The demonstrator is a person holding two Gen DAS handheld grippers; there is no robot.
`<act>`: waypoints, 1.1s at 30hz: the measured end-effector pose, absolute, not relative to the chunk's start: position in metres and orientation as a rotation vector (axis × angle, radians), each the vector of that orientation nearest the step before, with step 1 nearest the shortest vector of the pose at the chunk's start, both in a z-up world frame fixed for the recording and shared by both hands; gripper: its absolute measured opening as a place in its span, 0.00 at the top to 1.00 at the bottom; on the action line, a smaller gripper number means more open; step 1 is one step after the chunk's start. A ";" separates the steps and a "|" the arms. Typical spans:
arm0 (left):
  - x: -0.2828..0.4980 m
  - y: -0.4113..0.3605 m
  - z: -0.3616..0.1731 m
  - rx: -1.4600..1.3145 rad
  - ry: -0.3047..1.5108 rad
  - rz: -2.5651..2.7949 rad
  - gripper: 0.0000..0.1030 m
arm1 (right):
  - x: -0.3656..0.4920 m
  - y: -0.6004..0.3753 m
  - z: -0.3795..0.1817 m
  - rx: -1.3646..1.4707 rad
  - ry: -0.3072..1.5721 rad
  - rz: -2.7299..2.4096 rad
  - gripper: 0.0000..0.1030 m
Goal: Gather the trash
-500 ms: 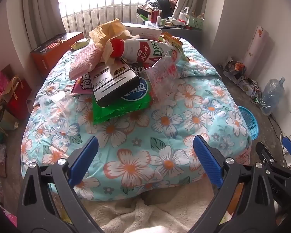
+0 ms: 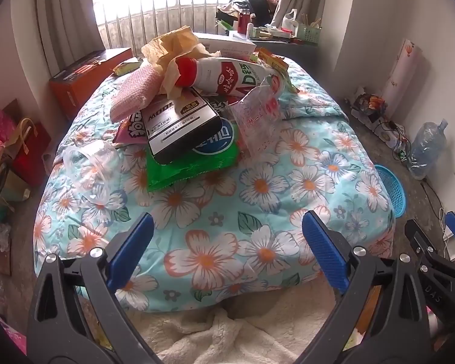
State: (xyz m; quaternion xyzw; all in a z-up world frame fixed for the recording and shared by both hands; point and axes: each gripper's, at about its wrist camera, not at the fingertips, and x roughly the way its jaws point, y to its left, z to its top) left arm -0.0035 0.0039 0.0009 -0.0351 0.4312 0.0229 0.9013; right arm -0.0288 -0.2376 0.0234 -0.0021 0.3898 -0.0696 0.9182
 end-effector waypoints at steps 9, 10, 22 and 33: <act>-0.001 0.004 -0.002 -0.069 0.895 0.044 0.09 | -0.029 -0.238 0.025 -0.004 0.798 -0.143 0.06; -0.001 0.005 -0.003 -0.069 0.895 0.045 0.09 | -0.029 -0.238 0.025 -0.005 0.798 -0.144 0.06; -0.001 0.005 -0.002 -0.069 0.895 0.047 0.09 | -0.030 -0.238 0.025 -0.004 0.796 -0.143 0.06; -0.001 0.007 -0.001 -0.067 0.893 0.050 0.09 | -0.029 -0.238 0.025 -0.003 0.797 -0.142 0.06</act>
